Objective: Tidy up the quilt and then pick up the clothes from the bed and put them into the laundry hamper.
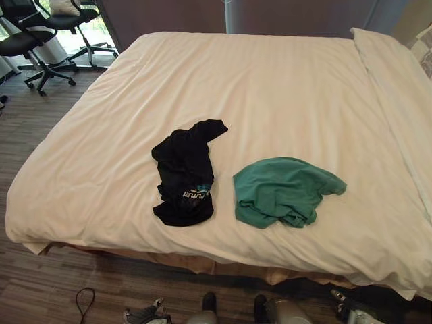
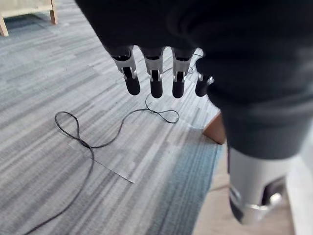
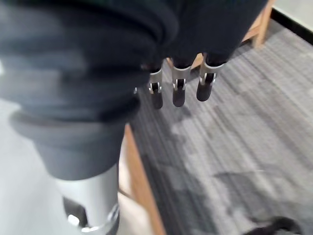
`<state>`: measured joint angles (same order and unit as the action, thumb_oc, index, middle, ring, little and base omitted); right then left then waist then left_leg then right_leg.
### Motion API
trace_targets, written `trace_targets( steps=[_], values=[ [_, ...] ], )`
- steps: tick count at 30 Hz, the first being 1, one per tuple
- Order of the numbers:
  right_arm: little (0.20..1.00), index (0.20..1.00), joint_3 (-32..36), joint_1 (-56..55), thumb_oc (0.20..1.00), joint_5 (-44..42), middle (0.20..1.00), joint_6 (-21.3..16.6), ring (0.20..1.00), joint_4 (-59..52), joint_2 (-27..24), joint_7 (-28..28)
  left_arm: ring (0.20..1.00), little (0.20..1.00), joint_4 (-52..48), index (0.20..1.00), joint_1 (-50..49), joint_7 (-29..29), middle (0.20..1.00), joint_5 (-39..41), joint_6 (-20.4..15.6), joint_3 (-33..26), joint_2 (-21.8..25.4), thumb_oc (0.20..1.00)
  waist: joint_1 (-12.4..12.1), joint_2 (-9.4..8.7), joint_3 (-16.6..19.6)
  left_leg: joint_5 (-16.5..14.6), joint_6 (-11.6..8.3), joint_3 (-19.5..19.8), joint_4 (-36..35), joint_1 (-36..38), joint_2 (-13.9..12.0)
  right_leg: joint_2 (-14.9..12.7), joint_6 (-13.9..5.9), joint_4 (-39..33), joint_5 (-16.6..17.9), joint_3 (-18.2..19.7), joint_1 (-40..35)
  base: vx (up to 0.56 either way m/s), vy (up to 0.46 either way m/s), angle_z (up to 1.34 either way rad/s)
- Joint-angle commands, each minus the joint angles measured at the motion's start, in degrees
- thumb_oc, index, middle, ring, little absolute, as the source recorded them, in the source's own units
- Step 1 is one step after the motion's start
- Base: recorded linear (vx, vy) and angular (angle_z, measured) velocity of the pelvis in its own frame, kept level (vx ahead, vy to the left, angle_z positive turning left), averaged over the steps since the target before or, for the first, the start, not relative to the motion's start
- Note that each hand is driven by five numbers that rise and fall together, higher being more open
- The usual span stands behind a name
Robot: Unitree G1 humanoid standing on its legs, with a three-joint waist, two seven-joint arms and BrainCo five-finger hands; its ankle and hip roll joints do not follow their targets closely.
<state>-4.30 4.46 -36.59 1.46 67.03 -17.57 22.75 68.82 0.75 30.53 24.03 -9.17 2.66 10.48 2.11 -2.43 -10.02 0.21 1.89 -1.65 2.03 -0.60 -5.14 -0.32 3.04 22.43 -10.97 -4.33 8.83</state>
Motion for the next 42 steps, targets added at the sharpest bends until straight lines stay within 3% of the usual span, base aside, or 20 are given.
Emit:
trace_targets(
  steps=[1,3,8,11,14,15,21,31,32,35,36,42],
  values=[
    [1.000,1.000,6.11,-3.09,1.000,0.02,1.000,-4.77,1.000,-14.51,-5.33,7.86,1.000,1.000,-11.98,1.000,0.21,4.47,1.000,2.26,-6.60,-5.15,4.92,1.000,2.53,-2.34,-0.73,-2.30,-2.43,-1.32,-1.63,2.54,0.60,-2.58,-9.90,-18.33,12.43,5.07,-7.20,0.00,0.114,0.30],
    [1.000,1.000,10.40,-5.59,1.000,3.55,1.000,-3.71,1.000,-24.39,-7.78,11.29,1.000,1.000,-21.88,1.000,-1.65,7.66,1.000,-1.16,-8.15,-7.54,6.15,1.000,2.68,-2.35,-0.61,-1.85,-2.58,-1.17,-3.14,2.85,1.24,-2.84,-10.35,-19.99,13.45,4.99,-7.53,-0.02,0.099,0.30],
    [1.000,1.000,22.15,-10.66,1.000,16.74,1.000,5.03,1.000,-49.06,-12.29,16.16,1.000,1.000,-55.29,1.000,-6.00,13.09,1.000,-3.18,0.10,-14.80,11.30,1.000,2.81,-2.13,0.17,-0.63,-2.64,-1.59,-6.61,2.93,3.05,-2.32,-10.81,-23.75,15.18,3.85,-8.16,-0.03,0.089,0.01],
    [1.000,1.000,26.17,-11.71,1.000,20.25,1.000,5.72,1.000,-57.58,-14.60,14.36,1.000,1.000,-67.76,1.000,-7.43,15.20,1.000,-4.22,2.14,-18.39,13.32,1.000,2.81,-2.11,0.35,-0.85,-2.62,-1.73,-6.91,2.72,3.84,-1.82,-10.78,-24.52,15.24,3.63,-8.19,-0.02,0.090,-0.10],
    [1.000,1.000,28.97,-11.59,1.000,23.46,1.000,7.25,1.000,-65.93,-18.09,9.06,1.000,1.000,-78.30,1.000,-8.88,15.36,1.000,-5.89,4.73,-22.30,15.24,1.000,2.71,-2.26,0.93,-1.49,-2.45,-1.95,-6.97,2.85,4.41,-1.55,-10.48,-25.05,14.75,3.65,-8.62,0.00,0.066,-0.09],
    [1.000,1.000,29.06,-11.48,1.000,24.29,1.000,7.55,1.000,-66.98,-18.67,7.95,1.000,1.000,-79.51,1.000,-9.10,15.04,1.000,-6.47,5.02,-22.80,15.28,1.000,2.67,-2.32,1.01,-1.57,-2.43,-2.01,-6.97,2.90,4.50,-1.60,-10.45,-25.17,14.65,3.55,-8.81,0.02,0.031,-0.05],
    [1.000,1.000,25.27,-4.60,1.000,32.15,1.000,17.53,1.000,-71.49,-25.79,1.11,1.000,1.000,-84.34,1.000,-5.98,11.66,1.000,-11.31,7.43,-23.81,17.84,1.000,2.02,-2.81,2.40,-2.22,-2.74,-2.92,-7.03,3.31,4.42,-1.71,-10.22,-26.42,14.18,3.27,-10.19,0.01,0.008,-0.02],
    [1.000,1.000,24.71,-4.01,1.000,31.35,1.000,16.91,1.000,-71.98,-26.57,0.03,1.000,1.000,-84.67,1.000,-5.30,10.85,1.000,-11.89,7.87,-23.70,18.36,1.000,2.18,-2.81,2.50,-2.29,-2.79,-3.05,-7.03,3.44,4.30,-1.65,-10.19,-26.58,14.21,3.48,-10.35,0.00,0.007,0.00],
    [1.000,1.000,23.84,-2.69,1.000,30.04,1.000,14.12,1.000,-73.95,-27.81,-1.88,1.000,1.000,-85.06,1.000,-4.29,10.17,1.000,-12.55,9.61,-22.83,19.90,1.000,2.51,-2.65,2.93,-2.31,-2.98,-3.38,-7.03,3.57,4.14,-1.61,-10.17,-26.44,13.92,3.89,-10.51,0.01,0.102,-0.01],
    [1.000,1.000,10.29,8.88,1.000,29.16,1.000,18.08,1.000,-74.14,-33.05,-10.51,1.000,1.000,-78.16,1.000,3.12,7.85,1.000,-15.38,14.62,-16.05,26.63,1.000,1.36,-2.44,3.80,-2.15,-3.25,-3.96,-7.03,4.01,3.94,-2.23,-10.42,-26.50,13.86,3.61,-10.70,0.10,0.099,-0.06],
    [1.000,1.000,8.59,11.45,1.000,28.97,1.000,18.05,1.000,-72.72,-33.21,-10.26,1.000,1.000,-76.84,1.000,4.06,7.95,1.000,-15.29,14.19,-16.44,26.95,1.000,1.89,-2.46,3.26,-2.22,-3.25,-4.12,-7.03,4.10,3.95,-2.24,-10.44,-26.68,13.93,3.76,-10.82,0.08,0.013,-0.17],
    [1.000,1.000,8.44,11.62,1.000,28.96,1.000,18.02,1.000,-72.63,-33.22,-10.24,1.000,1.000,-76.83,1.000,4.04,7.94,1.000,-15.29,14.18,-16.52,26.94,1.000,1.99,-2.45,3.19,-2.22,-3.25,-4.09,-7.03,4.15,3.95,-2.24,-10.44,-26.69,13.93,3.73,-10.89,0.00,0.000,-0.05]
  ],
)
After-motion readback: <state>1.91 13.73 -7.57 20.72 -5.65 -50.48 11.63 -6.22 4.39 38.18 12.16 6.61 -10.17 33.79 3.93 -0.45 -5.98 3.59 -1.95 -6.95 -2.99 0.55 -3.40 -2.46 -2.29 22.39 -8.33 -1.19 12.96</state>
